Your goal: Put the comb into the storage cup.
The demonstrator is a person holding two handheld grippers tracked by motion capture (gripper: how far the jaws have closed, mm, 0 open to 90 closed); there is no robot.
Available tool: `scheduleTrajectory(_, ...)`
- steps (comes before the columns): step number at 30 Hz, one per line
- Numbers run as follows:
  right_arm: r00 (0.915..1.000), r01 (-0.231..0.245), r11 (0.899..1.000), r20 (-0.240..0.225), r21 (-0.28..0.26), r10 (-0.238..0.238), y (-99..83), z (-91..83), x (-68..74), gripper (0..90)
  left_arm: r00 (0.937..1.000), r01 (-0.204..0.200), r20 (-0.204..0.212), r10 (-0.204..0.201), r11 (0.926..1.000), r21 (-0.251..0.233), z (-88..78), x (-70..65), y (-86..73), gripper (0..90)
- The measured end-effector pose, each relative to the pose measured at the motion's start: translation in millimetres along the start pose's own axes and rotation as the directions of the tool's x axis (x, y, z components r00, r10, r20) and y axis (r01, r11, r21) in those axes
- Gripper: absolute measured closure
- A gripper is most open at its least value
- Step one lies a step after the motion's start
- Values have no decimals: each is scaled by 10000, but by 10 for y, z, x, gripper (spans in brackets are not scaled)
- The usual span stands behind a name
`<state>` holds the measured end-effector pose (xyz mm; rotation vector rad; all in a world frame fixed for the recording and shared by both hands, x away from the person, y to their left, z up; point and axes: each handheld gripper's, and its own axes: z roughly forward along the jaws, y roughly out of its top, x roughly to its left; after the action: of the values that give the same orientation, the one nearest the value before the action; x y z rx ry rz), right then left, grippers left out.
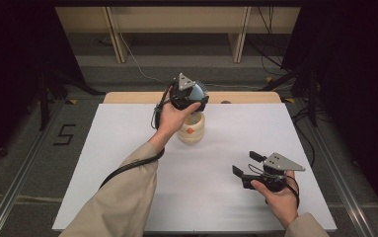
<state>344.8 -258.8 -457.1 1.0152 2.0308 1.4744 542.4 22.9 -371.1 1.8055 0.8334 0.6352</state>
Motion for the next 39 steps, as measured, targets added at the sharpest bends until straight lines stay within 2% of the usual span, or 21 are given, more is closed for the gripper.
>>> scheduleTrajectory(12,10000,27,10000,-37,-6,-27,-2,4,1,157,9995,-318,-53,318,9995,86,19,-57,20,191)
scheduleTrajectory(23,10000,-4,10000,-14,-19,4,-1,2,0,158,9980,-609,170,608,9981,84,76,-116,33,189)
scheduleTrajectory(39,10000,3,10000,-41,7,-3,-4,2,2,158,9979,-553,343,550,9984,92,141,-204,33,185)
